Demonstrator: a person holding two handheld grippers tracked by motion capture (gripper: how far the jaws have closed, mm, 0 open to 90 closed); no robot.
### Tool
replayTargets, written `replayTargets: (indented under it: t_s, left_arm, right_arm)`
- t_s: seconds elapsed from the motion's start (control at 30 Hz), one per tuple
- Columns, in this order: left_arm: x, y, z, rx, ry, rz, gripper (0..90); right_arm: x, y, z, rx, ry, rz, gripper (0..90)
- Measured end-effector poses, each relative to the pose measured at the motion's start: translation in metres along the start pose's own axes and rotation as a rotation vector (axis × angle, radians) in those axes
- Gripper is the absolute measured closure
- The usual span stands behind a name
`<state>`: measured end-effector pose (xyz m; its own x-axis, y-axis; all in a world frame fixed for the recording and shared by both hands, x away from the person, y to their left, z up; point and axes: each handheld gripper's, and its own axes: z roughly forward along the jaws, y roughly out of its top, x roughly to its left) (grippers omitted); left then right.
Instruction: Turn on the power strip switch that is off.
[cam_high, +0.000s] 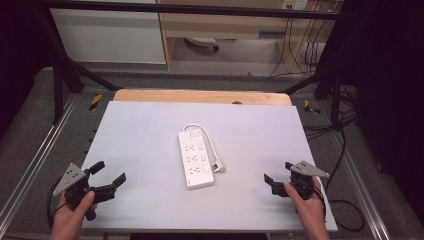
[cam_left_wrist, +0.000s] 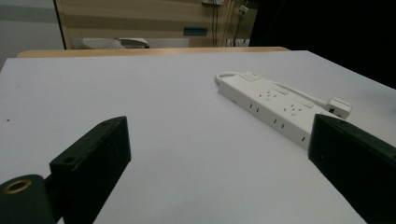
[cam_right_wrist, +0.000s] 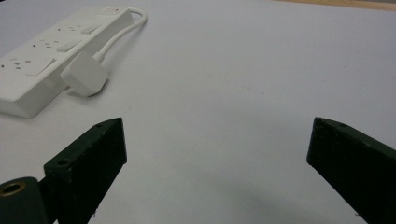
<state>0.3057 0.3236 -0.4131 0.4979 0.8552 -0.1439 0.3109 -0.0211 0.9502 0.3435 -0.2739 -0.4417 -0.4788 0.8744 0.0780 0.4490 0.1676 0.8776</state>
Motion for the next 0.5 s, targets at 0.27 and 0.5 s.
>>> replayTargets:
  t_s: [0.27,0.5]
  left_arm:
    - [0.0018,0.0014,-0.0023,-0.001,-0.001,0.005,6.1]
    - [0.0038,0.0022,-0.0034,-0.016,-0.001,-0.008,6.0]
  right_arm:
    - [-0.0029,0.0014,-0.0032,-0.042,-0.005,-0.007,5.6]
    - [-0.0028,0.0034,-0.0069,-0.088,-0.024,-0.009,4.7]
